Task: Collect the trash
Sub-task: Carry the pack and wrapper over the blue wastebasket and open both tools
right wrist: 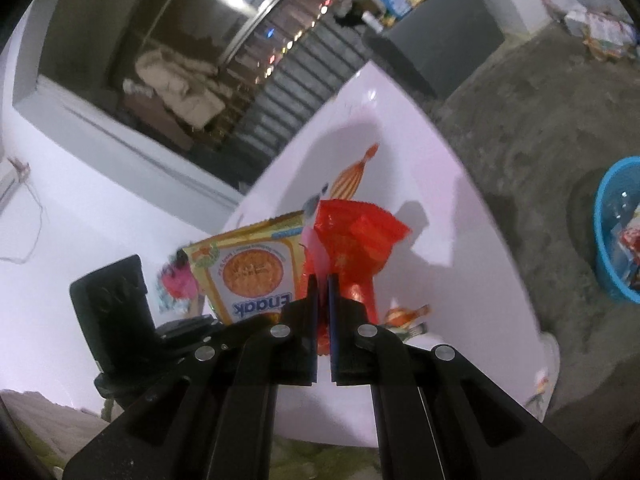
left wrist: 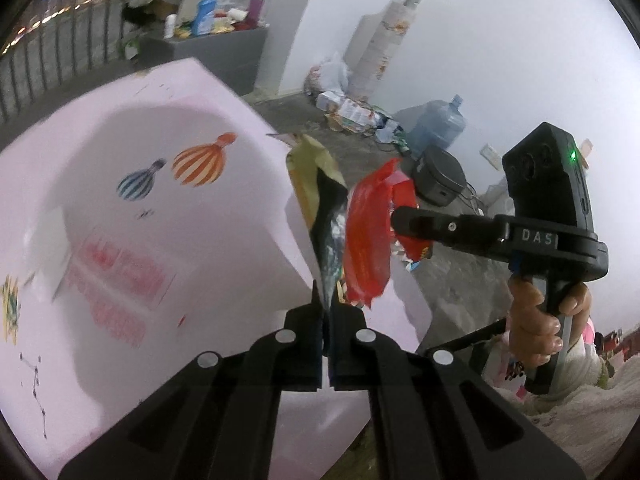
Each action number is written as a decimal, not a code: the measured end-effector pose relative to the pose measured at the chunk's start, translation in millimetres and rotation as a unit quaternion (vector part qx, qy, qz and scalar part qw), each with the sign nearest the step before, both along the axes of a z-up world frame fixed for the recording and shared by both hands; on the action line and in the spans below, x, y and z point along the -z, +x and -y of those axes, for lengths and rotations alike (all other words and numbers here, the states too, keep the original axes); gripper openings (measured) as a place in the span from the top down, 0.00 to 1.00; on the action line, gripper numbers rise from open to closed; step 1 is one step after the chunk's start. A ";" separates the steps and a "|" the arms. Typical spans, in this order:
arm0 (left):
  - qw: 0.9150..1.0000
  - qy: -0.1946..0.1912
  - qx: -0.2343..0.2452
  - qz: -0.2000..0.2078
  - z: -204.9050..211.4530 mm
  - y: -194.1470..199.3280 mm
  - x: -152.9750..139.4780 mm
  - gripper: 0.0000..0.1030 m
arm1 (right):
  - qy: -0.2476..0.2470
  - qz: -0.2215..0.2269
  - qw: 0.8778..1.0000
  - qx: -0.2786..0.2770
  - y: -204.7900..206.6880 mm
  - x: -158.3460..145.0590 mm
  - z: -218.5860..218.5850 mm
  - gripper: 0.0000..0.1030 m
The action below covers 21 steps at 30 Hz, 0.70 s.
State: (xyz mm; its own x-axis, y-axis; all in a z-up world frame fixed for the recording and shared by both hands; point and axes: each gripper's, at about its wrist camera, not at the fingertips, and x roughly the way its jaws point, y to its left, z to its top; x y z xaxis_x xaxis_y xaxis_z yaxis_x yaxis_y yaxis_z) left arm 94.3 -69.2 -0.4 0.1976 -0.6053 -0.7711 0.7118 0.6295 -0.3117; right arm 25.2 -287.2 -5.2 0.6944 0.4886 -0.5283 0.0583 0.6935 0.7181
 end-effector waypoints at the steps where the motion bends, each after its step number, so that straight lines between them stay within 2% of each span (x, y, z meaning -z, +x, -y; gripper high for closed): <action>1: 1.000 -0.001 0.008 0.004 7.4 1.6 -3.1 0.99 | 0.002 0.005 1.000 0.009 -3.7 -2.3 5.2 0.97; 8: 0.998 -0.013 0.058 0.017 60.3 10.1 -18.8 0.99 | 0.000 0.038 0.995 0.091 -29.4 -16.1 54.9 0.97; 13: 0.995 -0.010 0.098 0.001 110.9 20.2 -16.1 0.99 | -0.013 0.040 0.987 0.154 -45.1 -15.5 91.2 0.97; 18: 0.991 0.020 0.133 0.003 169.5 26.4 -6.6 0.99 | -0.035 0.031 0.977 0.207 -54.0 -9.2 122.4 0.97; 21: 0.986 0.049 0.156 -0.004 212.3 31.4 9.2 0.99 | -0.040 0.014 0.973 0.229 -53.0 2.5 139.7 0.97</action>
State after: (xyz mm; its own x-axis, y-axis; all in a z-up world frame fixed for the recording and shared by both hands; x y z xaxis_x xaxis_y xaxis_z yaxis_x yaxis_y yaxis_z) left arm 125.7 -281.5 -9.6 0.0070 -0.5575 -0.8301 0.8739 0.4070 -0.2659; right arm -27.8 -427.0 -7.6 0.8444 0.0837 -0.5292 0.3546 0.6530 0.6692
